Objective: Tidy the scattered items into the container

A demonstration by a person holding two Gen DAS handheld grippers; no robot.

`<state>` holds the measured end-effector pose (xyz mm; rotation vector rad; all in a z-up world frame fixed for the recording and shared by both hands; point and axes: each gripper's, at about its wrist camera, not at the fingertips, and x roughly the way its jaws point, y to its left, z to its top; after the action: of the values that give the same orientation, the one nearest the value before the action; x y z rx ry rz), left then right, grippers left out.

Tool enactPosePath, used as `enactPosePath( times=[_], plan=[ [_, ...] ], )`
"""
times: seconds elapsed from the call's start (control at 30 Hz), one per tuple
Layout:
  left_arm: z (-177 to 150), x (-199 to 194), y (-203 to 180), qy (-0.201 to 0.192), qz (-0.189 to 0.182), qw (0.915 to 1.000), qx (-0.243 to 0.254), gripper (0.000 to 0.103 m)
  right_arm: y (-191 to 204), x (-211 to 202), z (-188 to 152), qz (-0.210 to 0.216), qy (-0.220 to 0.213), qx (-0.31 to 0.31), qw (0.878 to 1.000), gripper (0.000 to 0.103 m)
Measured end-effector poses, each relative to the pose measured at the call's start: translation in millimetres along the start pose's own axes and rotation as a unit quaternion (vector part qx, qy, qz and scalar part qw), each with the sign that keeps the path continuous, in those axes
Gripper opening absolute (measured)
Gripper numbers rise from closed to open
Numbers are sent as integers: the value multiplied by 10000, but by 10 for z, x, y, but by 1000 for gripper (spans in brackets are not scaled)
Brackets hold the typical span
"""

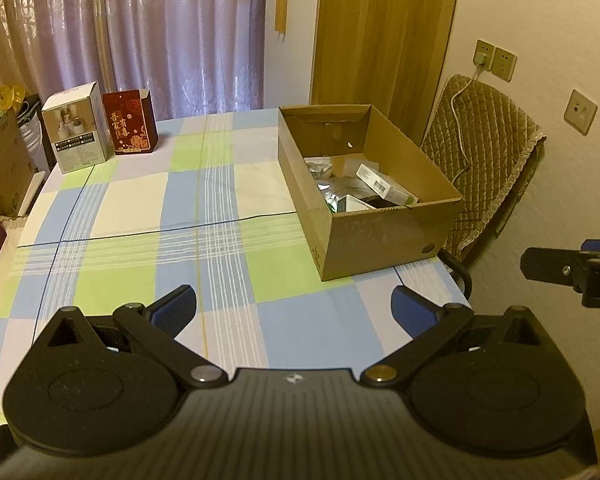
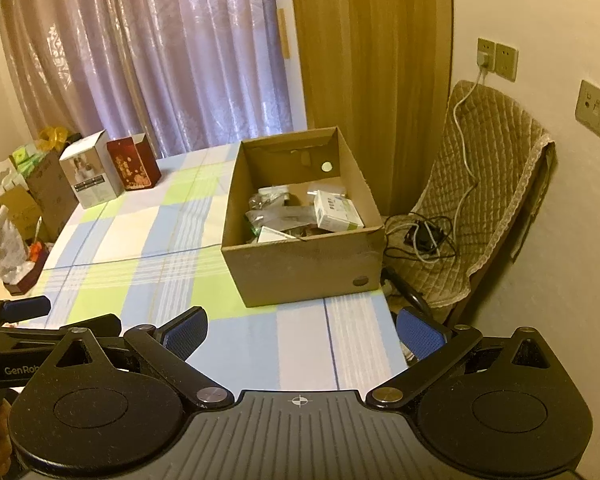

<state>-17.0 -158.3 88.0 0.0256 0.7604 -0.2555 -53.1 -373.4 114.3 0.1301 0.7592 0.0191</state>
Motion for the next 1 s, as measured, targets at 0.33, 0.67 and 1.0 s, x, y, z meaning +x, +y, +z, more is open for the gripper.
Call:
enactPosePath(
  times=[0.33,0.67,1.0],
  plan=[
    [-4,5,20,-45,-40,10000,-14,102,-11,34,-23,-5,55,17,10000,103],
    [0,15,30,-1,-47,10000,4,102,-16,64,-36,-41,100,1,9999,103],
    [-20,42,35,19,-54,10000,8,102,-18,83,-47,-47,152,-4,9999,103]
  ],
)
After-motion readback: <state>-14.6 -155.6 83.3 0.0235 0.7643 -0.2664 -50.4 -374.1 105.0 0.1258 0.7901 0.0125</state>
